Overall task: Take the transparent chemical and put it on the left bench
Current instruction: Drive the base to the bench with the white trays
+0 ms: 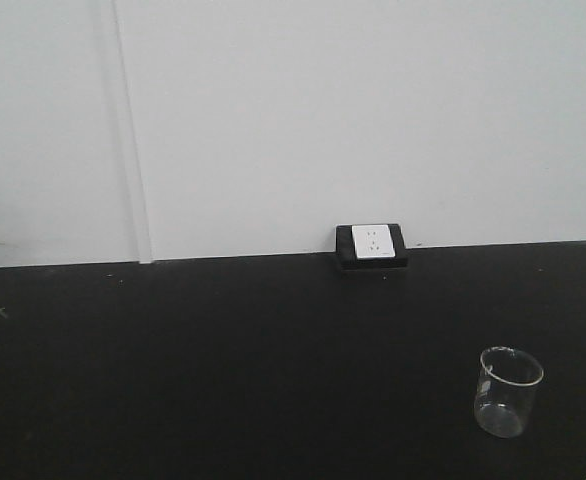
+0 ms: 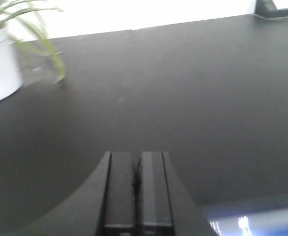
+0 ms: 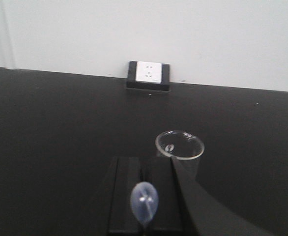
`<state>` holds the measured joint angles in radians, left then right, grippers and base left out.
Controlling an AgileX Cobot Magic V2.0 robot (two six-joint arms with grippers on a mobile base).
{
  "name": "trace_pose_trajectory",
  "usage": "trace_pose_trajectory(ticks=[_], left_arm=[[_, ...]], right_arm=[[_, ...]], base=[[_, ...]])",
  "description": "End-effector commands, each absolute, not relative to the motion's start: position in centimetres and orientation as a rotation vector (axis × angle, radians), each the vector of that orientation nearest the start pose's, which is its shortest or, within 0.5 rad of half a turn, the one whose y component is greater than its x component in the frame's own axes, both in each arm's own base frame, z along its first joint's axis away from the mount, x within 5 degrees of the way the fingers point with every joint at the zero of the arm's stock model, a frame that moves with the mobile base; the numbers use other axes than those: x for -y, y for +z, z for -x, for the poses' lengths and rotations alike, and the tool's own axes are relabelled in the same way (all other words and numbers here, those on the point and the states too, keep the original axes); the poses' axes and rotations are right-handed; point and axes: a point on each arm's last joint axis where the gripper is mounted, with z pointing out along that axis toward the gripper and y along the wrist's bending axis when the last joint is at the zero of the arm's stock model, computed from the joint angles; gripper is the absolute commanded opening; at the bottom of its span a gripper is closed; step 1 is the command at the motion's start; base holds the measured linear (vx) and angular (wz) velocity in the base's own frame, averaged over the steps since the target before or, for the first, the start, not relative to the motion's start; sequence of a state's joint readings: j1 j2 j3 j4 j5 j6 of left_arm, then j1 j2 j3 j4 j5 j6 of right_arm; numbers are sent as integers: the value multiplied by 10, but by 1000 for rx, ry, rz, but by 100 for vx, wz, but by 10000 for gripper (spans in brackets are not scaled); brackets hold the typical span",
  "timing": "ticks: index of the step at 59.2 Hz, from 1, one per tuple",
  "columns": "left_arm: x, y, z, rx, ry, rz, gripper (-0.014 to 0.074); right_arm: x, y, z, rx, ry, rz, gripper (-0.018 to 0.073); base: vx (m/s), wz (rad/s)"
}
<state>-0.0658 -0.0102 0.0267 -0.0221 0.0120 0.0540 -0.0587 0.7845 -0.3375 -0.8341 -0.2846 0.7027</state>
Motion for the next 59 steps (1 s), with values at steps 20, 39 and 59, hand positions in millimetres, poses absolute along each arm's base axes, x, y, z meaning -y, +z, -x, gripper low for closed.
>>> trace_pose_trajectory(ticks=[20,39,59], left_arm=[[4,206,-55,-1429,-35,-64,-3],[4,206,-55,-1429,-35,-64,-3],[4,206,-55,-1429,-35,-64,-3]], right_arm=[[-12,283,-159,-1638,91,208,-3],[-12,283,-159,-1637,91,208,-3],[-12,284,-159,-1634,91,208,-3]], base=[[-35,15],[-34,20],[-26,55]])
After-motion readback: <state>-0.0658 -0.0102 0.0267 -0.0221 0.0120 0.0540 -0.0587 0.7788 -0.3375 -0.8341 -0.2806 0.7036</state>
